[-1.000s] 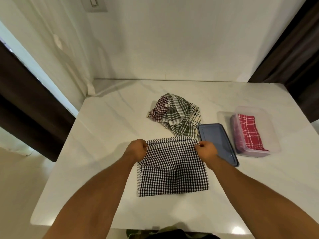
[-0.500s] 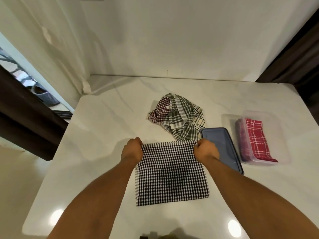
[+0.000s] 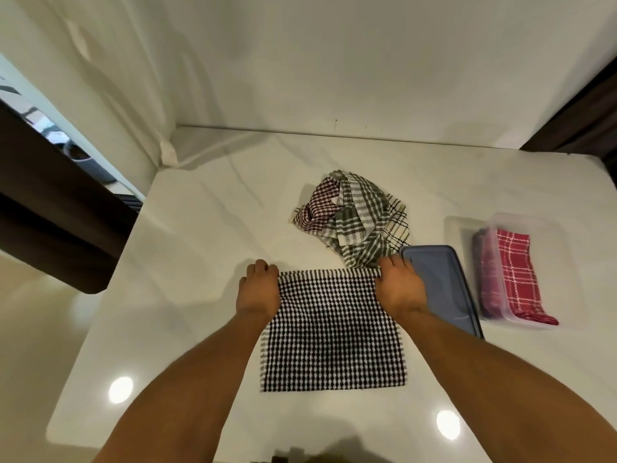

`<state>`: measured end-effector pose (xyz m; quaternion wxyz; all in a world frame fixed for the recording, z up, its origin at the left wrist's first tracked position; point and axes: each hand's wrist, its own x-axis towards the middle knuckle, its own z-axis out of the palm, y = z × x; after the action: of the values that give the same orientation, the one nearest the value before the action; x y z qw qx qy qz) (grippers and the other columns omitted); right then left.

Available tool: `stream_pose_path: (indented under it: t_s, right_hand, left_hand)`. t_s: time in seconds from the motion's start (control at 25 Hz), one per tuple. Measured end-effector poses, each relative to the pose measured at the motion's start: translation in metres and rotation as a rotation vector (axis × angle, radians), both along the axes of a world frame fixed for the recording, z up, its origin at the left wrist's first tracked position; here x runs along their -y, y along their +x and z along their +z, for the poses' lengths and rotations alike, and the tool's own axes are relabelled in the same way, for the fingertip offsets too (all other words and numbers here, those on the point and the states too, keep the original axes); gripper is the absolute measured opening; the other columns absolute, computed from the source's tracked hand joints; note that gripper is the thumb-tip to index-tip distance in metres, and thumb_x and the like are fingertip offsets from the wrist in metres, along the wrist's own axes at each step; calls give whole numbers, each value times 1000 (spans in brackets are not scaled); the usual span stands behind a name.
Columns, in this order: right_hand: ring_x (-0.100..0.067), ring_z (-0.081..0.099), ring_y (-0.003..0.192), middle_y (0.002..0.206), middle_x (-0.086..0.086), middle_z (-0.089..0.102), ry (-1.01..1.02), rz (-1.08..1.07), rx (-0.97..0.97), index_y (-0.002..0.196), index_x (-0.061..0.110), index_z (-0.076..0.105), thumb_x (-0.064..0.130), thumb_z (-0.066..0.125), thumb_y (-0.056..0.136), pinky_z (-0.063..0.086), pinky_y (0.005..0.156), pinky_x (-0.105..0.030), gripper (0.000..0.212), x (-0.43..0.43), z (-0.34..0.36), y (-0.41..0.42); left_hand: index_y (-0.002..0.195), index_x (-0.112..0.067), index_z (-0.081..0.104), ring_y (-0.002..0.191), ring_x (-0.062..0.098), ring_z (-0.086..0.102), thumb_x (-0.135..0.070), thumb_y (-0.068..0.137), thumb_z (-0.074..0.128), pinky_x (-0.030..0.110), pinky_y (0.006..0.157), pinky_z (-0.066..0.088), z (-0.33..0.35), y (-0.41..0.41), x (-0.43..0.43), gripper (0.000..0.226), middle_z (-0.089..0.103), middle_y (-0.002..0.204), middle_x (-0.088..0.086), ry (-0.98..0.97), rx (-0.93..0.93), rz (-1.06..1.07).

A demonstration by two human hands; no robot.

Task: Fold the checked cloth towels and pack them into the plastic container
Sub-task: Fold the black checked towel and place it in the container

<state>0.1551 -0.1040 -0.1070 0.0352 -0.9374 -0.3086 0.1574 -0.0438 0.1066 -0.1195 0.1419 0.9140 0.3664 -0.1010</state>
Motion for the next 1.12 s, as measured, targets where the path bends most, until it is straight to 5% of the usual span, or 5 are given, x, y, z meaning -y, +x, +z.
stream_pose_path:
  t_s: [0.32,0.6,0.72,1.12]
  right_hand:
    - [-29,50,121,126,-7,58,-199,170,-56,125,20,58,15,57,86,42,105,-44,39,-14,-1,4]
    - [-23,60,81,94,-2,63,-180,182,-111,110,17,56,14,57,87,55,74,-38,24,-18,18,2]
    - [-24,66,89,102,-3,69,-182,211,-78,109,22,64,20,58,89,56,78,-37,21,-21,28,6]
    - [-24,66,95,109,-3,68,-71,119,-183,108,23,63,17,47,94,55,81,-36,23,-6,22,-5]
  left_hand:
    - [116,-14,61,109,26,52,-11,92,42,38,91,45,6,-2,-8,31,58,113,7,48,-83,-121]
    - [104,-16,66,105,25,53,-15,91,47,36,88,42,23,0,-14,24,62,105,4,217,-151,-285]
    - [105,-14,63,95,26,63,-10,91,46,35,77,49,32,8,-10,22,63,103,7,141,-182,-240]
    - [114,-19,61,102,24,60,-29,99,38,36,84,48,24,-8,-1,29,62,110,5,-46,-44,-135]
